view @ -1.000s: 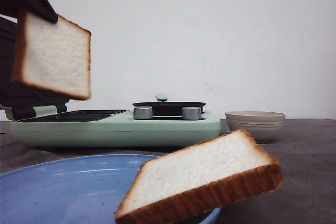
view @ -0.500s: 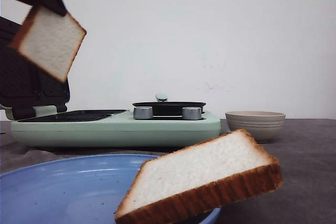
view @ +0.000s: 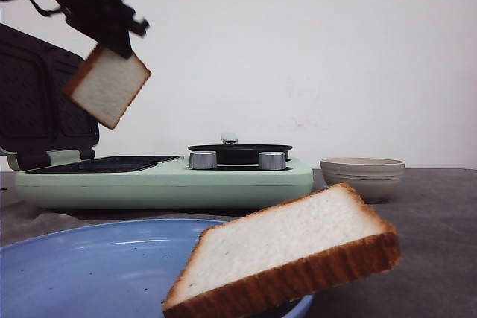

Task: Make breakfast with bread and shrimp
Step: 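Carry the bread with the left gripper and lower it onto the grill plate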

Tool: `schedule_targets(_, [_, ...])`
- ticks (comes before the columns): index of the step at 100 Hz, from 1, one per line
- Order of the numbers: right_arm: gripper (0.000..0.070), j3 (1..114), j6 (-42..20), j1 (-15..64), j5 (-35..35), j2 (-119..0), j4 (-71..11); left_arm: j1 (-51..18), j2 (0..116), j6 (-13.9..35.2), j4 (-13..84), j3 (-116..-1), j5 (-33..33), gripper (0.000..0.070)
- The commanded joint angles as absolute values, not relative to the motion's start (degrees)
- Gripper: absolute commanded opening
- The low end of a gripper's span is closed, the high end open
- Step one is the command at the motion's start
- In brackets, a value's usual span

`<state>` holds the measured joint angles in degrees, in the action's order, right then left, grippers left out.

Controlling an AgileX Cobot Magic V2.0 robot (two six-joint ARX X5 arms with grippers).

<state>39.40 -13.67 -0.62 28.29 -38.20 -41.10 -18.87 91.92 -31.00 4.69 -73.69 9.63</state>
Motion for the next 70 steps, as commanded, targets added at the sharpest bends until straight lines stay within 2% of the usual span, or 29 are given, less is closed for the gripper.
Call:
schedule_targets(1, [0.029,40.21,-13.02,-0.49,28.25,-38.5,-40.8,-19.05,94.56,-35.64,3.31,-76.29,10.76,0.0003])
schedule_targets(16, [0.029,40.21,-13.02,-0.49,28.23,-38.5,-40.8,-19.05,98.5,-39.94,0.62,-77.65,12.73,0.0003])
schedule_targets(36, [0.029,40.21,-13.02,-0.49,28.21,-38.5,-40.82,-19.05,101.3,-43.11,-0.23,-77.65,13.98,0.0003])
schedule_targets(70, [0.029,40.21,-12.08,-0.49,28.03,-38.5,-42.72,-19.11,103.68,-43.77,-2.68,-77.65,13.89,0.0003])
